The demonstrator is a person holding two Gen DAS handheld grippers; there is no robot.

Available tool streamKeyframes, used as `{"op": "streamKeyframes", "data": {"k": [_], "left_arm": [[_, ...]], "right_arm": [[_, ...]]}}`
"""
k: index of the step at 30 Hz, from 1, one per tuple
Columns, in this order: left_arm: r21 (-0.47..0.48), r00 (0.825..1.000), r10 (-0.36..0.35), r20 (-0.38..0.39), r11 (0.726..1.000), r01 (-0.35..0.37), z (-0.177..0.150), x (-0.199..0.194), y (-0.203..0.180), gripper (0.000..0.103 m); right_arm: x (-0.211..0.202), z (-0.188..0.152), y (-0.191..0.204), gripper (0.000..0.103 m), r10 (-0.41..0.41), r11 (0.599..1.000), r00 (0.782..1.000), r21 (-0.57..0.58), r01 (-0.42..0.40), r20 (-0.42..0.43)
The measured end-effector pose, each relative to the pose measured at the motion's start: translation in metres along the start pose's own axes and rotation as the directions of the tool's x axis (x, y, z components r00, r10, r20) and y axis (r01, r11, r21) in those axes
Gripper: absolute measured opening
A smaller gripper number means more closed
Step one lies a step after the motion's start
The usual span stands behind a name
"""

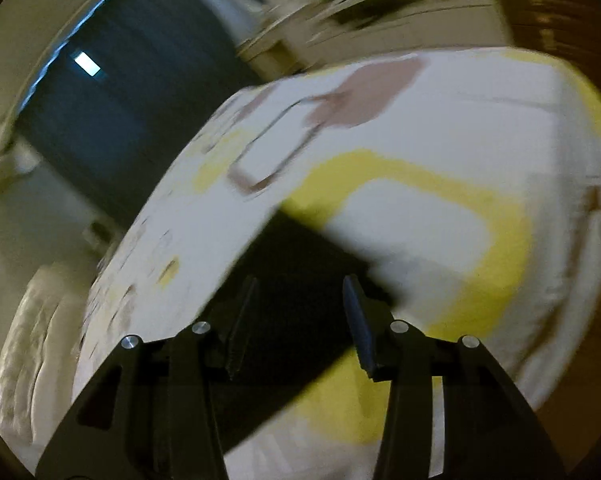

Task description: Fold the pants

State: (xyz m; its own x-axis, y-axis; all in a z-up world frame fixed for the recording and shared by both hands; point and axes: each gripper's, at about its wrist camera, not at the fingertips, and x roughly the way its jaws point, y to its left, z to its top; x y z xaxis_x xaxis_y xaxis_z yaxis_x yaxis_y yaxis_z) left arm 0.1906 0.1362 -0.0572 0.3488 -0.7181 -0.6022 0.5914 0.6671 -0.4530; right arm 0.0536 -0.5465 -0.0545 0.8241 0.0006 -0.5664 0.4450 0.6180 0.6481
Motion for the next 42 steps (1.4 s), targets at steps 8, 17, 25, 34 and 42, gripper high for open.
{"op": "streamKeyframes", "data": {"k": [8,17,25,34,42], "left_arm": [[0.008,1.000,0.011,0.007,1.000,-0.011,-0.001,-0.001,-0.002,0.082],[0.008,1.000,0.006,0.014,1.000,-0.006,-0.002,-0.001,-0.001,0.082],[0.006,1.000,0.005,0.018,1.000,-0.005,-0.002,-0.001,-0.002,0.082],[-0.066,0.998,0.041,0.057,0.997,-0.037,-0.002,-0.010,-0.009,0.082],[0.026,0.982,-0.162,0.094,0.987,0.161,-0.004,0.008,-0.124,0.082]], "right_arm": [[0.041,-0.024,0.013,0.033,-0.118,0.991,0.976,-0.085,0.104,-0.185],[0.000,-0.012,0.011,0.043,-0.209,0.974,0.971,-0.110,0.196,-0.117],[-0.004,0.007,-0.037,0.050,-0.183,0.974,0.981,0.127,0.190,-0.069],[0.017,0.010,-0.044,0.040,-0.139,0.978,0.987,0.148,0.150,-0.080],[0.028,0.014,-0.043,0.016,-0.130,0.985,0.987,0.105,0.140,-0.099]]}}
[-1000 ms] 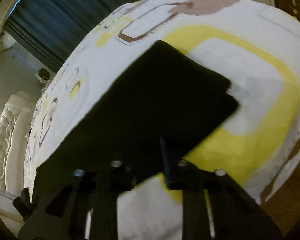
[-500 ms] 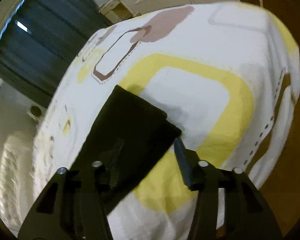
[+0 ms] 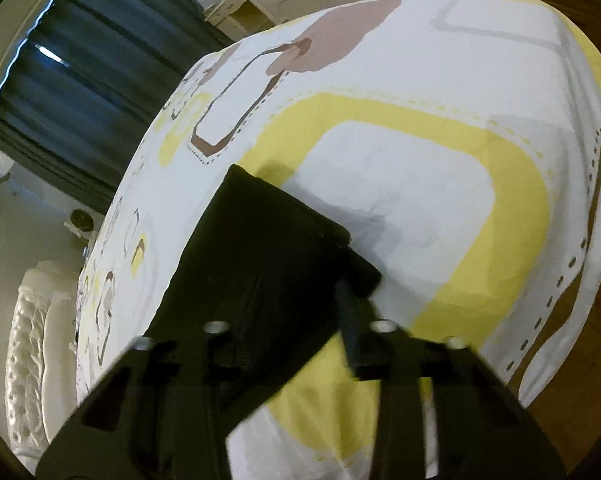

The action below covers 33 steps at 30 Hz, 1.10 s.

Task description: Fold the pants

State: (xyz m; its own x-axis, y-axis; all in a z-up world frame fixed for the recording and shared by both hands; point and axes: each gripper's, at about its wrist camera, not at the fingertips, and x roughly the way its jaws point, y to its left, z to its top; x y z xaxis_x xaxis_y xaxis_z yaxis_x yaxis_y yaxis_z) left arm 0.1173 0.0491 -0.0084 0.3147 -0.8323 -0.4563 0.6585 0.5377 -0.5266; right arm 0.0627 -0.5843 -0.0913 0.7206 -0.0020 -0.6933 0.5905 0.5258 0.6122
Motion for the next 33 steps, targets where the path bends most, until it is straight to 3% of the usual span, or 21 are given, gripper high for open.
{"op": "streamKeyframes", "data": {"k": [2,6,9,13,15,18,22,26,29,33], "left_arm": [[-0.001,0.999,-0.051,0.002,0.999,0.051,0.001,0.021,-0.028,0.083],[-0.124,0.985,-0.169,0.023,0.978,0.170,0.002,0.067,-0.055,0.086],[-0.235,0.985,-0.171,0.012,0.957,0.169,0.004,0.111,-0.065,0.086],[-0.442,0.980,-0.197,0.037,0.876,0.193,-0.002,0.159,-0.069,0.086],[-0.532,0.977,-0.204,0.067,0.821,0.207,-0.009,0.173,-0.075,0.086],[-0.643,0.979,-0.189,0.080,0.741,0.196,-0.019,0.191,-0.084,0.086],[-0.730,0.984,-0.136,0.111,0.661,0.174,-0.030,0.200,-0.089,0.086],[-0.743,0.989,-0.078,0.123,0.654,0.144,-0.026,0.206,-0.094,0.086],[-0.783,0.994,-0.032,0.106,0.614,0.104,-0.029,0.204,-0.099,0.086],[-0.793,0.993,0.036,0.112,0.606,0.068,-0.030,0.200,-0.100,0.086]], "right_arm": [[-0.001,-0.002,0.002,0.013,-0.002,1.000,1.000,-0.025,0.002,-0.002],[-0.004,-0.003,-0.001,0.008,0.026,0.999,1.000,-0.030,-0.026,0.013],[-0.005,-0.003,-0.003,0.008,0.044,0.998,0.999,-0.034,-0.043,0.014],[-0.006,-0.002,-0.008,0.008,0.074,0.997,0.997,-0.027,-0.074,0.011],[-0.005,-0.002,-0.012,0.008,0.093,0.996,0.996,-0.019,-0.093,0.006],[-0.002,-0.001,-0.016,0.008,0.109,0.994,0.994,-0.013,-0.109,-0.002],[-0.002,-0.001,-0.021,0.008,0.143,0.990,0.990,-0.010,-0.143,-0.005],[0.000,-0.001,-0.026,0.008,0.170,0.986,0.985,-0.001,-0.170,-0.012],[-0.001,0.000,-0.029,0.008,0.185,0.983,0.983,0.003,-0.185,-0.015],[0.000,0.000,-0.030,0.008,0.191,0.982,0.982,0.000,-0.191,-0.016]]}}
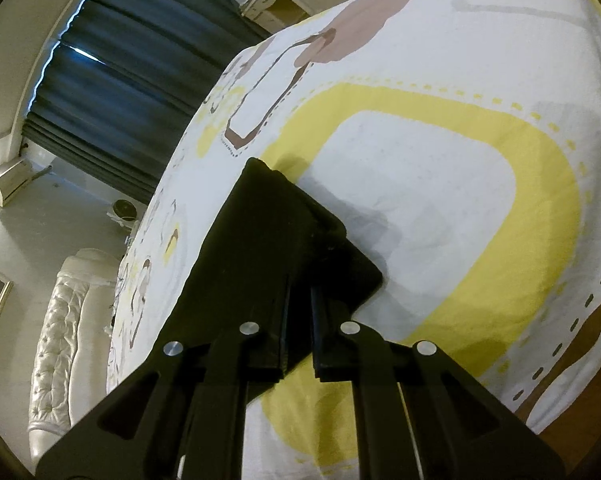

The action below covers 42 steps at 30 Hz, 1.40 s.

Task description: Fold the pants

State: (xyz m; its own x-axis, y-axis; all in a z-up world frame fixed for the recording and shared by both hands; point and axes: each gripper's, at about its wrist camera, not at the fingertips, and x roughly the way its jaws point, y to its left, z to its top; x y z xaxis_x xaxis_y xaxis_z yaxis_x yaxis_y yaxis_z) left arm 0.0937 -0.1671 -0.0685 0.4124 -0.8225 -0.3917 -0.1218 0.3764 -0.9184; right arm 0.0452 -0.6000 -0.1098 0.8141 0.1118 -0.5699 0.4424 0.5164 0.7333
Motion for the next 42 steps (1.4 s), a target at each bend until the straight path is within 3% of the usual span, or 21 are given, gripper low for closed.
{"op": "streamKeyframes", "data": {"k": [5,7,13,14,15,16,17,18,33,37,42], "left_arm": [[-0.090,0.996,0.063,0.065,0.994,-0.057,0.007,-0.009,0.004,0.086],[-0.085,0.993,0.084,0.083,0.993,-0.077,0.010,-0.010,0.002,0.086],[-0.126,0.992,0.087,0.089,0.989,-0.075,0.014,-0.002,0.009,0.085],[-0.109,0.993,0.093,0.078,0.990,-0.084,0.015,-0.002,0.008,0.071],[-0.096,0.993,0.101,0.060,0.991,-0.095,0.014,0.002,0.007,0.049],[-0.090,0.993,0.118,0.033,0.989,-0.114,0.015,0.005,0.009,0.038],[-0.097,0.991,0.133,0.003,0.987,-0.132,0.015,0.008,0.014,0.014],[-0.108,0.991,0.136,-0.013,0.985,-0.137,0.015,0.010,0.020,0.008],[-0.051,0.996,0.084,-0.006,0.995,-0.084,0.006,-0.003,0.011,0.007],[-0.053,0.991,0.129,-0.035,0.990,-0.130,0.003,0.004,0.022,0.007],[-0.037,0.991,0.129,-0.030,0.991,-0.130,0.001,0.005,0.023,0.011]], "right_arm": [[0.000,0.000,0.000,0.008,0.003,1.000,1.000,0.000,-0.003,0.000],[-0.001,-0.001,-0.001,0.008,0.000,1.000,1.000,0.000,0.000,0.002],[-0.001,-0.002,0.000,0.008,0.000,1.000,1.000,-0.008,0.000,0.007],[-0.001,-0.003,0.001,0.007,-0.001,1.000,1.000,-0.011,0.001,0.009],[-0.002,-0.003,0.001,0.007,0.002,1.000,1.000,-0.010,-0.002,0.014],[-0.004,-0.003,0.002,0.007,0.008,1.000,1.000,-0.008,-0.008,0.019],[-0.005,-0.004,0.003,0.007,0.011,1.000,1.000,-0.009,-0.011,0.022],[-0.006,-0.004,0.002,0.007,0.016,1.000,1.000,-0.009,-0.015,0.027],[-0.023,-0.005,-0.007,0.006,0.041,0.999,0.997,0.016,-0.042,0.065],[-0.013,-0.007,-0.020,0.006,0.033,0.998,0.998,0.045,-0.035,0.046],[-0.015,-0.006,-0.028,0.008,0.061,0.994,0.996,0.089,-0.067,0.069]]}}
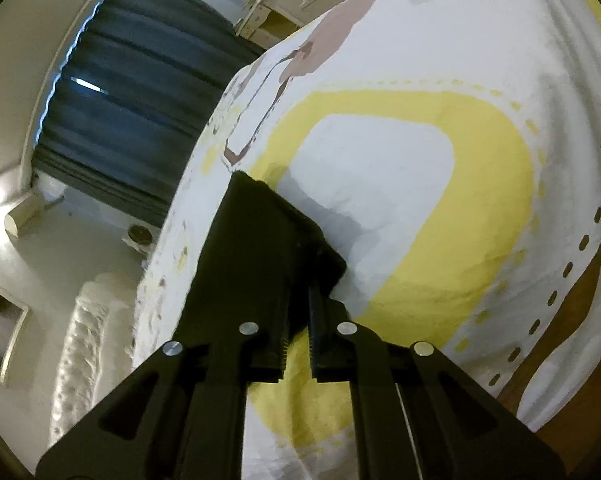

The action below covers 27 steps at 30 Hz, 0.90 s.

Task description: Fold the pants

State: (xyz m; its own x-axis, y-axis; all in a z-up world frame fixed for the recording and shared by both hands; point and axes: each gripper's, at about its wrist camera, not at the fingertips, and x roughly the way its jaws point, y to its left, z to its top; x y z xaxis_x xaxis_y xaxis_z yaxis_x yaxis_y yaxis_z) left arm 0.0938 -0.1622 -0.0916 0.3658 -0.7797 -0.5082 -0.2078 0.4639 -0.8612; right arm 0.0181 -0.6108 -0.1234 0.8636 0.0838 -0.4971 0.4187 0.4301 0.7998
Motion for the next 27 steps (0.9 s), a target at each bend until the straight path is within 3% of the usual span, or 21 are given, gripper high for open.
{"op": "streamKeyframes", "data": {"k": [2,3,4,8,11,14,16,18,20,24,27], "left_arm": [[0.016,1.000,0.002,-0.008,1.000,-0.002,-0.002,-0.004,-0.006,0.014],[0.022,1.000,0.001,-0.021,1.000,0.000,-0.004,-0.004,-0.008,0.016],[0.024,0.999,-0.001,-0.042,1.000,0.002,-0.006,-0.005,-0.008,0.017],[0.042,0.991,-0.011,-0.132,0.999,0.017,-0.020,-0.003,-0.015,0.020],[0.088,0.992,-0.020,-0.123,0.996,0.031,-0.019,-0.013,-0.019,0.020],[0.140,0.997,-0.045,-0.055,0.989,0.052,-0.006,-0.038,-0.021,0.020],[0.180,0.999,-0.041,0.018,0.983,0.037,0.006,-0.057,-0.018,0.022],[0.207,0.992,-0.036,0.122,0.978,0.010,0.025,-0.074,-0.016,0.038],[0.213,0.978,-0.008,0.208,0.976,-0.037,0.045,-0.091,-0.003,0.038],[0.145,0.973,0.073,0.221,0.984,-0.107,0.072,-0.103,0.034,0.038],[0.182,0.979,0.073,0.192,0.977,-0.108,0.069,-0.103,0.041,0.035]], "right_arm": [[-0.007,0.002,-0.002,0.011,-0.012,1.000,0.999,0.010,0.012,0.030],[-0.011,0.002,-0.003,0.021,-0.037,0.999,0.998,0.012,0.036,0.046],[-0.017,0.003,-0.003,0.024,-0.060,0.998,0.996,0.008,0.059,0.072],[-0.038,0.005,0.004,0.025,-0.096,0.995,0.985,-0.013,0.099,0.143],[-0.041,0.002,0.021,0.025,-0.070,0.995,0.988,-0.062,0.079,0.137],[-0.030,-0.007,0.044,0.026,-0.029,0.993,0.996,-0.113,0.039,0.090],[-0.019,-0.015,0.057,0.033,0.007,0.991,0.999,-0.134,-0.001,0.048],[-0.006,-0.023,0.067,0.036,0.024,0.989,1.000,-0.148,-0.022,0.011],[0.016,-0.037,0.083,0.037,0.049,0.982,0.997,-0.180,-0.058,-0.058],[0.054,-0.069,0.114,0.037,0.065,0.969,0.984,-0.223,-0.102,-0.166],[0.075,-0.092,0.138,0.037,0.084,0.956,0.968,-0.254,-0.144,-0.235]]}}
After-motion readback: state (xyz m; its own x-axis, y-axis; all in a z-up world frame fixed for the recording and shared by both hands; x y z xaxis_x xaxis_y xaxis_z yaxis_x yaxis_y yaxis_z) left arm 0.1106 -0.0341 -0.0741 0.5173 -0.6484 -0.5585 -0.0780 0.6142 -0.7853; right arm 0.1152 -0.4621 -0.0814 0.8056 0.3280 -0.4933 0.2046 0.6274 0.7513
